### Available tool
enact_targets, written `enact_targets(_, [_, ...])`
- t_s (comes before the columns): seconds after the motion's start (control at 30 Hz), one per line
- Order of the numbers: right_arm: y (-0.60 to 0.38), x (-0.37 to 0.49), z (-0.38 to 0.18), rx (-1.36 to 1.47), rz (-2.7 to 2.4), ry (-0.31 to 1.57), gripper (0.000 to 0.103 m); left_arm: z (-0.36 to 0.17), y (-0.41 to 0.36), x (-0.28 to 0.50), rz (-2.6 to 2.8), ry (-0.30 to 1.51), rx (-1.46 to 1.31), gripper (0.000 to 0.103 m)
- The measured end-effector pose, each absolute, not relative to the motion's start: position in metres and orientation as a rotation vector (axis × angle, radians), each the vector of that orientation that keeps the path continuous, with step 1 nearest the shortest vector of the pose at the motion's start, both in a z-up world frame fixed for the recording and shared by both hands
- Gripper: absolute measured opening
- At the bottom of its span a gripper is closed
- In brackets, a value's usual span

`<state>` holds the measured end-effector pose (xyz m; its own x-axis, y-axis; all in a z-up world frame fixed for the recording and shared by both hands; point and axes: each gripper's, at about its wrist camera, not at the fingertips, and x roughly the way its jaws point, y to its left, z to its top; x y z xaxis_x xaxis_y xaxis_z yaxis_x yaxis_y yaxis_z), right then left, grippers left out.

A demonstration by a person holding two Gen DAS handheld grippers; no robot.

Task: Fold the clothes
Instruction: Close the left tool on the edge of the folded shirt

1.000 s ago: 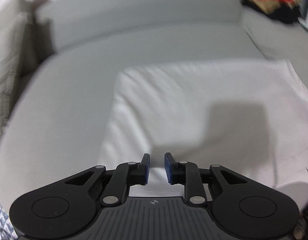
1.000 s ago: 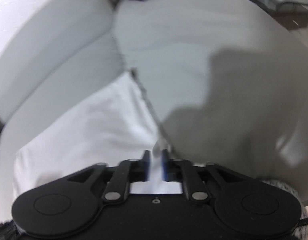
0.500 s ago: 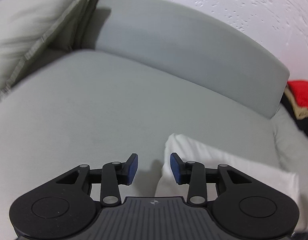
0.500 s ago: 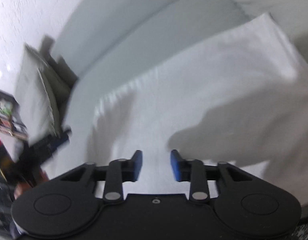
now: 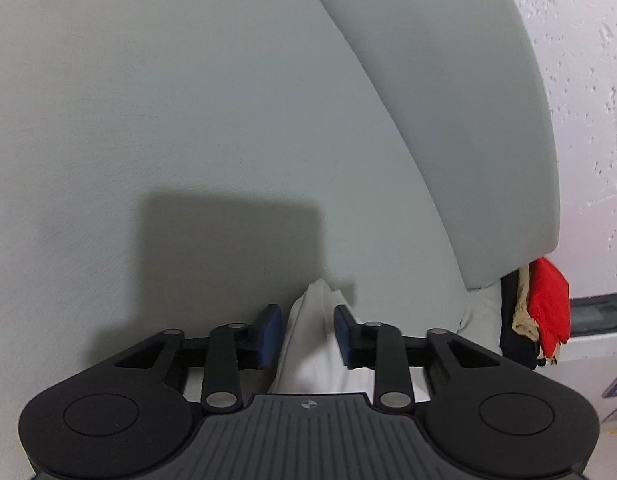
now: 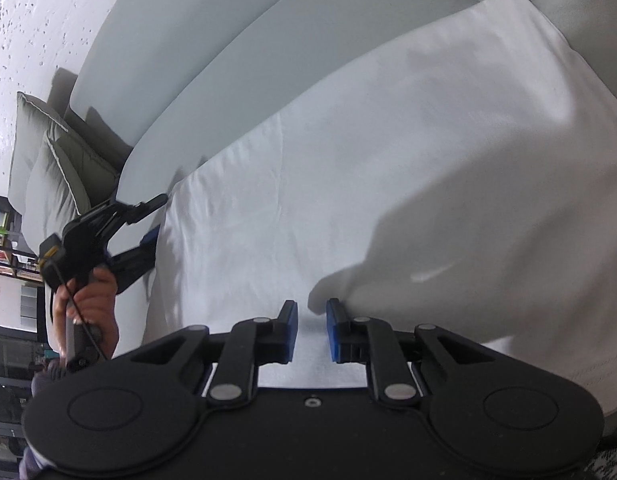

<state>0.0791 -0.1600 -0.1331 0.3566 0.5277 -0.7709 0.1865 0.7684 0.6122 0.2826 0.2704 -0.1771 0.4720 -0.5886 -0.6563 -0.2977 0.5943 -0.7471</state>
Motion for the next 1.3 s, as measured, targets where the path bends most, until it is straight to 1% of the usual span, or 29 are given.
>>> enact_targets(0.17, [-0.154,0.081,-0.131,0.677,0.25,1.212,0.016,-0.186,0.266,0.293,-0.229,1.111,-1.035,0.018])
enact_targets(0.2, [-0.153,0.081,-0.131,0.674,0.251,1.212,0.016,-0.188,0.266,0.296,-0.235,1.11,-1.048,0.014])
enact_targets(0.23, [-0.155,0.079,-0.131,0.673,0.252,1.212,0.016,-0.189,0.267,0.297,-0.237,1.108,-1.055,0.008])
enact_targets(0.27, [-0.157,0.077,-0.131,0.672,0.254,1.212,0.016,-0.187,0.267,0.295,-0.218,1.091,-1.041,0.005])
enact_targets(0.33, [-0.157,0.078,-0.131,0.673,0.257,1.213,0.016,-0.181,0.268,0.291,-0.172,1.051,-1.003,0.004])
enact_targets(0.4, [-0.158,0.077,-0.132,0.676,0.26,1.214,0.016,-0.162,0.27,0.282,-0.081,0.974,-0.862,0.002])
enact_targets(0.43, [-0.159,0.076,-0.132,0.677,0.262,1.214,0.016,-0.152,0.27,0.277,-0.035,0.932,-0.786,0.0])
enact_targets(0.5, [-0.159,0.076,-0.132,0.678,0.265,1.215,0.016,-0.134,0.275,0.268,0.028,0.87,-0.681,0.0])
enact_targets(0.6, [-0.159,0.074,-0.132,0.673,0.268,1.21,0.016,-0.112,0.285,0.252,0.039,0.84,-0.639,0.0])
enact_targets(0.67, [-0.159,0.073,-0.131,0.678,0.262,1.204,0.016,-0.096,0.283,0.236,0.033,0.838,-0.565,0.0])
enact_targets(0.73, [-0.16,0.069,-0.125,0.674,0.253,1.189,0.017,-0.08,0.278,0.215,0.004,0.844,-0.477,0.004])
enact_targets(0.8, [-0.161,0.063,-0.115,0.661,0.24,1.166,0.026,-0.063,0.268,0.186,-0.039,0.836,-0.385,0.008])
enact_targets(0.83, [-0.166,0.056,-0.107,0.644,0.239,1.142,0.027,-0.055,0.263,0.172,-0.066,0.832,-0.342,0.012])
enact_targets(0.9, [-0.176,0.042,-0.089,0.612,0.237,1.095,0.029,-0.045,0.248,0.142,-0.128,0.831,-0.267,0.015])
enact_targets(0.93, [-0.183,0.035,-0.083,0.595,0.228,1.071,0.03,-0.045,0.24,0.131,-0.159,0.843,-0.245,0.017])
enact_targets(1.0, [-0.197,0.023,-0.075,0.565,0.199,1.037,0.036,-0.059,0.228,0.113,-0.222,0.892,-0.242,0.017])
enact_targets(1.03, [-0.205,0.019,-0.074,0.552,0.18,1.026,0.036,-0.068,0.224,0.11,-0.253,0.906,-0.274,0.015])
enact_targets(1.13, [-0.221,0.02,-0.094,0.613,0.154,1.045,0.035,-0.094,0.209,0.111,-0.334,0.94,-0.418,0.014])
enact_targets(1.2, [-0.227,0.024,-0.109,0.658,0.149,1.059,0.034,-0.111,0.196,0.117,-0.33,0.982,-0.449,0.015])
enact_targets(1.23, [-0.227,0.025,-0.111,0.646,0.139,1.053,0.031,-0.118,0.191,0.12,-0.282,1.018,-0.413,0.014])
enact_targets(1.27, [-0.228,0.026,-0.113,0.633,0.129,1.047,0.026,-0.119,0.191,0.119,-0.23,1.033,-0.386,0.012])
enact_targets(1.3, [-0.229,0.026,-0.115,0.621,0.12,1.041,0.016,-0.118,0.193,0.117,-0.178,1.042,-0.364,0.011])
